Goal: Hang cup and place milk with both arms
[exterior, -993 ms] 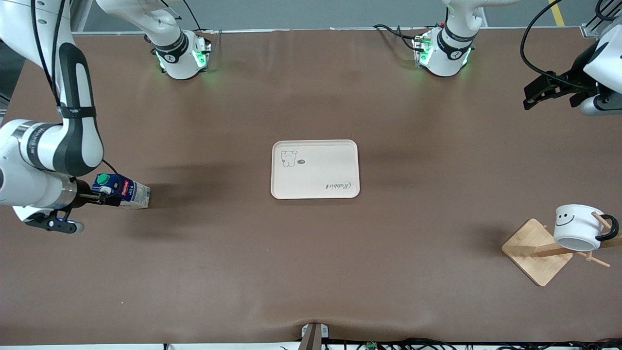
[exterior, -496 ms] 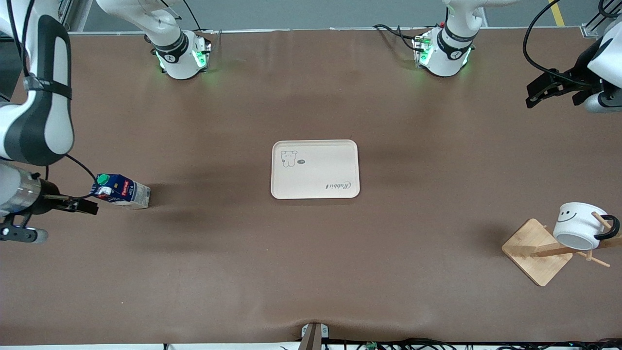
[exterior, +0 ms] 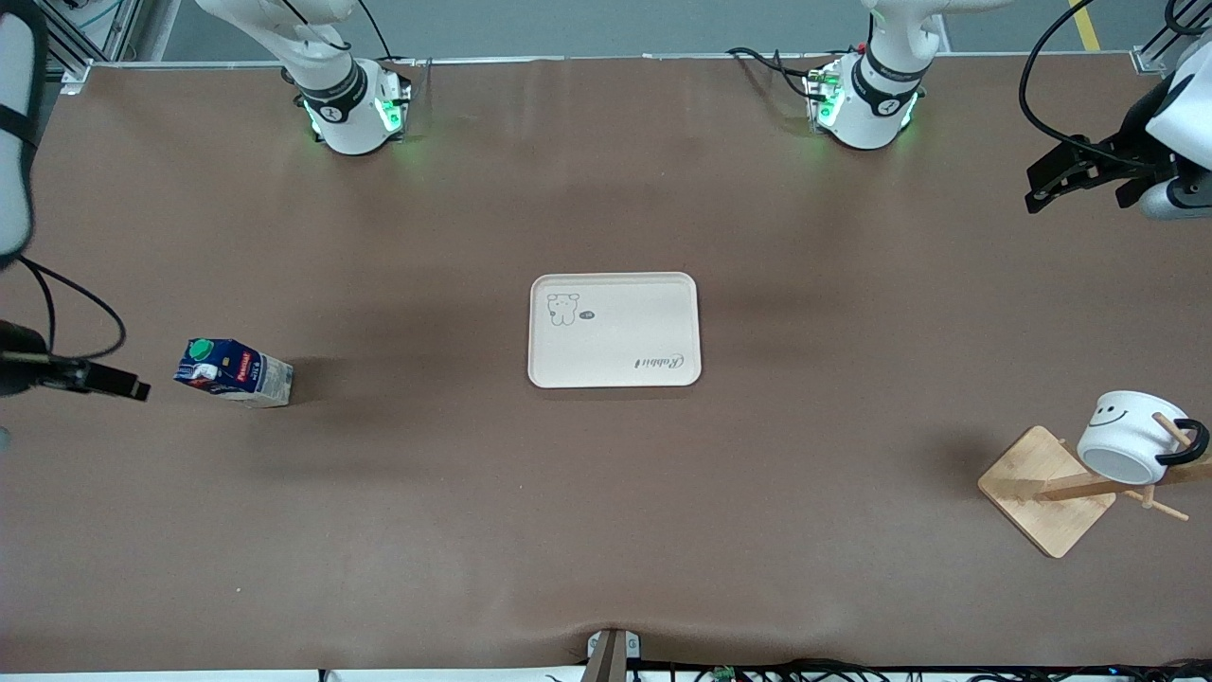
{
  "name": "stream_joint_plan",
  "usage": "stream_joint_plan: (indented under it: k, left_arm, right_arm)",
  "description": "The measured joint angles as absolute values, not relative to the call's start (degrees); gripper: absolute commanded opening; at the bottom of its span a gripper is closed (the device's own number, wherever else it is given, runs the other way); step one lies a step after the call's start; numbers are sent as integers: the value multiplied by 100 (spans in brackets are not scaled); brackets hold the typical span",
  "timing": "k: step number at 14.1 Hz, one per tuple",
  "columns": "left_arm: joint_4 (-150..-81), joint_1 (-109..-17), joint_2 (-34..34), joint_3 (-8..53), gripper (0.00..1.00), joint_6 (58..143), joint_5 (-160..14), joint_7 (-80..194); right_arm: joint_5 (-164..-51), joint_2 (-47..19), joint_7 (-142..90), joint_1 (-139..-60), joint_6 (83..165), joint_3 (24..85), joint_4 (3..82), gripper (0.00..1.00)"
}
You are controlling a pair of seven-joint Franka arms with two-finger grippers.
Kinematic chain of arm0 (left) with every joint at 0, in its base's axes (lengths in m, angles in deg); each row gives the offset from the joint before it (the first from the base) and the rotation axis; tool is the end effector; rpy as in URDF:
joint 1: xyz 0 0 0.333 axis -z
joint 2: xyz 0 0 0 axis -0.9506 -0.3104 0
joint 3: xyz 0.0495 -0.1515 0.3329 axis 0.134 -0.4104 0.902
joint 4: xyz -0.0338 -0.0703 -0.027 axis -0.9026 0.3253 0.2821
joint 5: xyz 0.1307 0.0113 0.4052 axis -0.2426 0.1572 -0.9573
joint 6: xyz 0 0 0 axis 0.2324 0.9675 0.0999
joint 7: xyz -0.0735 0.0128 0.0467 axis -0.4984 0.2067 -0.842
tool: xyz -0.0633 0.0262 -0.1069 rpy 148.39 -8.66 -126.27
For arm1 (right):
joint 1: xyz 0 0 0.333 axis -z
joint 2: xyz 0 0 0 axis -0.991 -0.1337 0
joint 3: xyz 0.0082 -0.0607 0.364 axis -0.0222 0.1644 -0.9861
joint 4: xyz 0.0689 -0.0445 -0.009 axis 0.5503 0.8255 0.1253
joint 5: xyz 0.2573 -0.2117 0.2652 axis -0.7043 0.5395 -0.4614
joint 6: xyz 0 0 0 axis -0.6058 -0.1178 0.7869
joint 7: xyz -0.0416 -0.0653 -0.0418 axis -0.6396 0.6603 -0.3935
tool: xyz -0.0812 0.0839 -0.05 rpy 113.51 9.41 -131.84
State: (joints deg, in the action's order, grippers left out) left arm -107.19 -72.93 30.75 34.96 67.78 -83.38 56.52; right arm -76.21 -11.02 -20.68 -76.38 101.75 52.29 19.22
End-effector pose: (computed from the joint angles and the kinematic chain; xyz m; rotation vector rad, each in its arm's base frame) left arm 0.5422 -0.0464 0.6908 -3.1110 -0.0516 0.0425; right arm 0.7063 -0.0950 0.5591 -3.0491 0.2576 0.0644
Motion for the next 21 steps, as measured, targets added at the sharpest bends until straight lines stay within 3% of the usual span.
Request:
stream_joint_plan:
  k: [3,10,21]
  left_arm:
    - [-10858,-7295,3185,3502,100,6878,-8338,5800]
    - [-10848,-7410,3198,3521,100,6913,-8338,6017]
    - [-10835,-7410,3205,3520,100,6920,-8338,6081]
  right_arm:
    - [-7621,-504,-2073,-7602,9745,5163,1997,100]
    - [-7167,634,-2073,-7997,9698,5289,2948,100]
    - [-7017,1241,-2103,-8121,10200,5307,3690,100]
